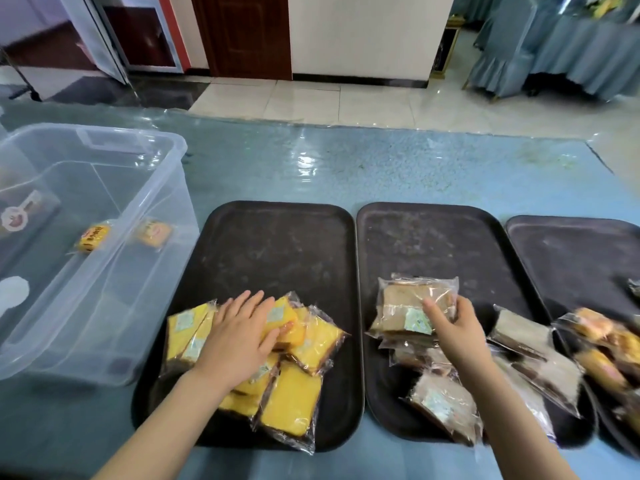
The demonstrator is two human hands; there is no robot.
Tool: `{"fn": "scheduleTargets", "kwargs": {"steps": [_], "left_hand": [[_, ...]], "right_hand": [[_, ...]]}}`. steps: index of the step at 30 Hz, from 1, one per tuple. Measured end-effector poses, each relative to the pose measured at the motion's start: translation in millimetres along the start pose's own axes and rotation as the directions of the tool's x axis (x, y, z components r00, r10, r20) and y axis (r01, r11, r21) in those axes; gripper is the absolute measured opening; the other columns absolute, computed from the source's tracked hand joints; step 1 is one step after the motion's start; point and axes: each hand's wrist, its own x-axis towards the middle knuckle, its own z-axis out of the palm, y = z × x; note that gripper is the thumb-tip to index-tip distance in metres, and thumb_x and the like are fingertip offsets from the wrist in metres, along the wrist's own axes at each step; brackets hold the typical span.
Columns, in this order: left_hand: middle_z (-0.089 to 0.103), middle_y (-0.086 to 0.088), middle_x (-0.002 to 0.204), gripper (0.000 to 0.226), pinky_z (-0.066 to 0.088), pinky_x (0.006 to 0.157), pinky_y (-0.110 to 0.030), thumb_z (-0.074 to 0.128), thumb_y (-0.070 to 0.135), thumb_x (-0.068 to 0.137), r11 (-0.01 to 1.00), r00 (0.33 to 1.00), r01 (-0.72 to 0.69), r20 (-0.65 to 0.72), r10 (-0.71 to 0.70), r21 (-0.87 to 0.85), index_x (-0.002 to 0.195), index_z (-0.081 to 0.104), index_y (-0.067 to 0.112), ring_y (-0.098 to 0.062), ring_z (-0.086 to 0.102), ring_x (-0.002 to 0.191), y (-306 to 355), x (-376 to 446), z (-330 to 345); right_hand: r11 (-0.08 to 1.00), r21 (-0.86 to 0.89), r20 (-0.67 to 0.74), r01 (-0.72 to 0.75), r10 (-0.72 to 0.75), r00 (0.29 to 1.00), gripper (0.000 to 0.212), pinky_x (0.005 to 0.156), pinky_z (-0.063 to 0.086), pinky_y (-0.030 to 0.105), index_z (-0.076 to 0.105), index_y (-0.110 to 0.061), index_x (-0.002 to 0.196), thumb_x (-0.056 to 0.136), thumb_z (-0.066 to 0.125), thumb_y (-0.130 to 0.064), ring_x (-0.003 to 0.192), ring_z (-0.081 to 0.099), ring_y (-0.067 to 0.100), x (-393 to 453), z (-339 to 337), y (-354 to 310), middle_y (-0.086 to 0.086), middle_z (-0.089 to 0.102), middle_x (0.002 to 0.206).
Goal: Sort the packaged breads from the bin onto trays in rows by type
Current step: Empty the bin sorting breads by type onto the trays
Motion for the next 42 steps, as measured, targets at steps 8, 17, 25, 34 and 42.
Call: {"fn": "scheduleTargets", "kwargs": {"steps": [8,17,25,34,42], "left_hand": [[0.033,0.007,0.154,0.050,0.019,0.118,-0.033,0.044,0.040,0.097,0.970,0.971,-0.228,0.057,0.233,-0.085,0.145,0.038,0.028,-0.016,0.026,0.144,73,23,18],[0.036,0.009,0.152,0.051,0.022,0.118,-0.033,0.044,0.040,0.096,0.956,0.954,-0.285,0.072,0.290,-0.065,0.145,0.038,0.029,-0.014,0.028,0.142,98,23,29],[0.032,0.010,0.154,0.054,0.018,0.120,-0.032,0.042,0.038,0.098,0.950,0.946,-0.303,0.102,0.309,-0.069,0.150,0.029,0.029,-0.013,0.024,0.144,106,26,27],[0.034,0.009,0.153,0.054,0.022,0.116,-0.030,0.043,0.036,0.098,0.946,0.943,-0.315,0.087,0.321,-0.077,0.149,0.030,0.027,-0.012,0.028,0.142,97,21,9],[0.030,0.012,0.155,0.055,0.022,0.117,-0.033,0.043,0.040,0.098,0.949,0.950,-0.308,0.026,0.310,-0.065,0.150,0.026,0.030,-0.010,0.024,0.143,55,28,-76]], "right_hand": [[0.970,-0.064,-0.182,-0.236,0.221,0.958,0.072,0.100,0.040,0.045,0.035,-0.002,0.142,0.091,0.057,-0.048,0.124,0.049,0.035,32,-41,47,0.018,0.049,0.139],[0.781,-0.623,-0.261,0.043,-0.260,0.930,0.062,0.110,0.028,0.049,0.039,-0.017,0.145,0.089,0.062,-0.033,0.136,0.033,0.037,30,-40,73,0.017,0.033,0.152],[0.687,-0.716,0.089,0.124,-0.086,0.992,0.064,0.121,0.007,0.043,0.018,-0.029,0.153,0.098,0.029,-0.057,0.149,0.009,0.021,38,-41,93,-0.001,0.014,0.162],[0.759,-0.636,0.113,0.142,-0.091,0.989,0.071,0.120,0.012,0.044,0.015,-0.026,0.154,0.095,0.041,-0.056,0.148,0.012,0.022,40,-48,64,0.002,0.017,0.161],[0.748,-0.532,0.273,0.396,-0.292,0.917,0.068,0.121,0.014,0.038,0.014,-0.023,0.154,0.097,0.043,-0.049,0.148,0.009,0.017,16,-21,-40,0.002,0.019,0.160]]}}
